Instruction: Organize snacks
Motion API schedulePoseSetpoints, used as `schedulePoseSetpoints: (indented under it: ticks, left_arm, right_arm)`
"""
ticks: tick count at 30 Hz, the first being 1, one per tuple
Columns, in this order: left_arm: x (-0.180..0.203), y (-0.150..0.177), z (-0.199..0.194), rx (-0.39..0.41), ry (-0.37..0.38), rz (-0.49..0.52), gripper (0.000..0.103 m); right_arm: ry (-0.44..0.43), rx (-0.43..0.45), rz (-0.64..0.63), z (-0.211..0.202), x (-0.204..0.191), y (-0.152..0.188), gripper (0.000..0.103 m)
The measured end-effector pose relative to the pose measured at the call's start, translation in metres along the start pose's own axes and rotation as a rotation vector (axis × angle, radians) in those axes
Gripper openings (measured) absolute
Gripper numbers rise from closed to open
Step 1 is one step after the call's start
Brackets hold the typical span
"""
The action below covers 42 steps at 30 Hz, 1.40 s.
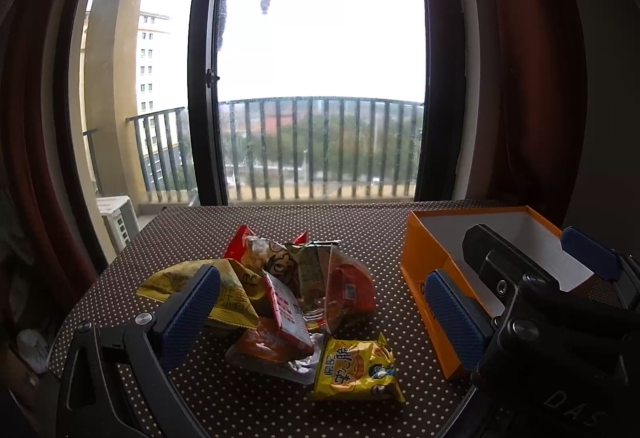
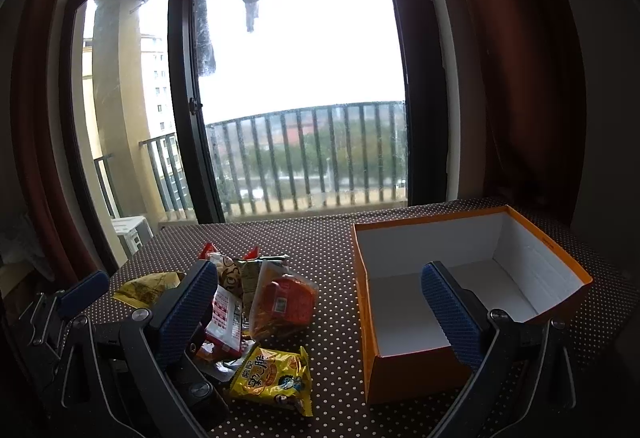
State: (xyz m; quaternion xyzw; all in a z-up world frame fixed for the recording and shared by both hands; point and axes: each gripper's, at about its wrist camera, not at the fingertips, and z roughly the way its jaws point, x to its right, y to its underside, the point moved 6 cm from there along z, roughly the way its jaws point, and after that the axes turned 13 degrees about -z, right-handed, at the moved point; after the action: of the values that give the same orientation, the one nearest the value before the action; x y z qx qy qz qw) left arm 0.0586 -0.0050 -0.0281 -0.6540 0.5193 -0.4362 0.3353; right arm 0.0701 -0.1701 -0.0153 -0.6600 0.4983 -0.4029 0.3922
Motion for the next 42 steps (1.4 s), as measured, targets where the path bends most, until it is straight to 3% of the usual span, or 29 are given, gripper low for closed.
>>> schedulePoseSetpoints:
  ticks: [42]
  left_arm:
    - [0.0041, 0.0049, -0.0028, 0.0, 0.002, 0.003, 0.102]
  right_arm:
    - [0.024, -0.01, 0.01, -0.0016, 0.0004, 0.0036, 0.103]
